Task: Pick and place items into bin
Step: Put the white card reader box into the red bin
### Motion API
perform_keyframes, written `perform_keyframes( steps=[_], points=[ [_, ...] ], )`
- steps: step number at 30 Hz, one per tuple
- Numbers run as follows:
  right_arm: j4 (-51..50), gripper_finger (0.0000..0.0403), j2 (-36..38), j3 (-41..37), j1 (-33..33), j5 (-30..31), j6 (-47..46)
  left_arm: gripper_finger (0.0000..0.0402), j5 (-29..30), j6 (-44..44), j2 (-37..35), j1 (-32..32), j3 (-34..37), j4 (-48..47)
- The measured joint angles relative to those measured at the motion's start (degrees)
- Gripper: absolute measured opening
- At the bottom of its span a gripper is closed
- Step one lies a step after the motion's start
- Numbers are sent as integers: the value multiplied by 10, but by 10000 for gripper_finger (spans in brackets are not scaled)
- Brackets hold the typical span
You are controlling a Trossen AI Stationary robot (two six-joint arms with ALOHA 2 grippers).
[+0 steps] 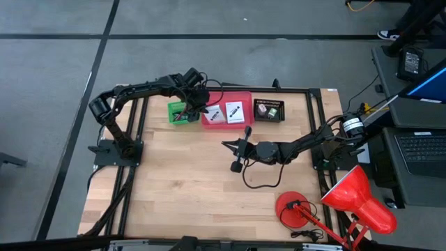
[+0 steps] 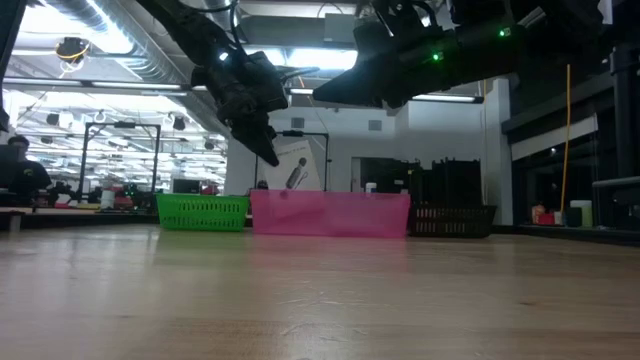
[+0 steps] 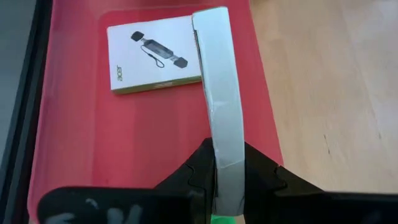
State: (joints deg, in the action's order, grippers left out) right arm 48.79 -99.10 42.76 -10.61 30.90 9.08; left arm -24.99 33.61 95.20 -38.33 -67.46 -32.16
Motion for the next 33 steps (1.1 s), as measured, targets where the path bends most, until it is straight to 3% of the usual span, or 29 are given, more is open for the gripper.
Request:
perform_keyframes(
  steps=[9, 16, 21, 33],
  points=[
    [-3, 0, 0, 0, 0, 0, 0, 69, 10, -9, 26, 4, 0, 11],
    [-8, 0, 0, 0, 0, 0, 0, 100, 88, -14, 35, 4, 0, 33],
    [-12, 0, 0, 0, 0, 0, 1, 117, 94, -15, 34, 4, 0, 63],
    [-16, 0, 0, 0, 0, 0, 2, 125, 150, -2, 34, 4, 0, 129]
  ],
)
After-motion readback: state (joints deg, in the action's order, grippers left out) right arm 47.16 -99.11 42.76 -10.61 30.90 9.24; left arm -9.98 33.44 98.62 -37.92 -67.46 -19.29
